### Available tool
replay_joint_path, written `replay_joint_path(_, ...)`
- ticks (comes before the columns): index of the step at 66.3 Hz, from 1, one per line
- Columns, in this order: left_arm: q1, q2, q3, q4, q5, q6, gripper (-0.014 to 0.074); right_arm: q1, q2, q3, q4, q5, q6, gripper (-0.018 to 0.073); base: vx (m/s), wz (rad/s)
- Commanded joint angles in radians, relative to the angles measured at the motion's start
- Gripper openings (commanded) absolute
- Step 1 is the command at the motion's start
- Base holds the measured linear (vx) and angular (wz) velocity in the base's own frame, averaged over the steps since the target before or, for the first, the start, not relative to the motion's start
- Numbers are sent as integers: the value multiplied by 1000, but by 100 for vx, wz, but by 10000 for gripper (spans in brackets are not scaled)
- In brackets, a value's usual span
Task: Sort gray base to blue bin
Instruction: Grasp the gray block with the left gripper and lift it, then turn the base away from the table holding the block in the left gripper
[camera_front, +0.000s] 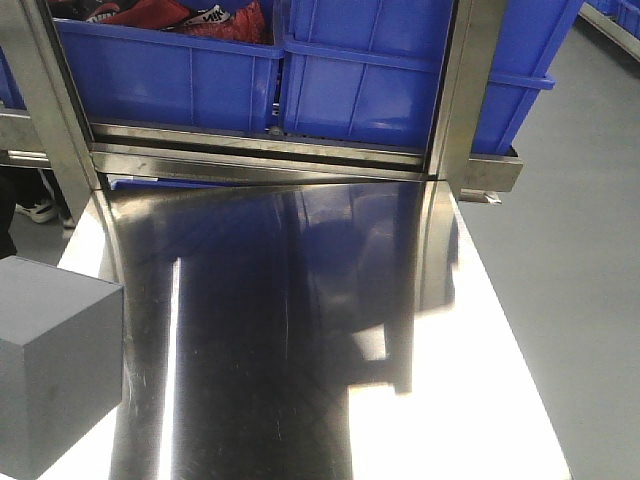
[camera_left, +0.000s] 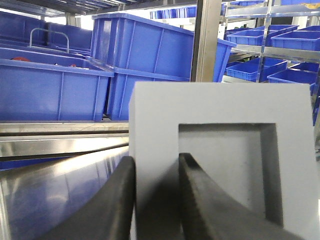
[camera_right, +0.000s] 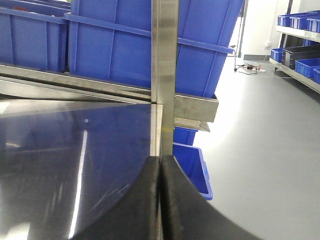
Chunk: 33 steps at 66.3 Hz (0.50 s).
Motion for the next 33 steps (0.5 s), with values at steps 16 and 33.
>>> replay_joint_path(16,-5,8,-29,-11,-111,-4,-6,-5,-11,14,-11,-78,-5,-9,0,0)
replay_joint_path(33,-5,8,-29,-11,-111,-4,-6,-5,-11,14,-11,-78,-5,-9,0,0)
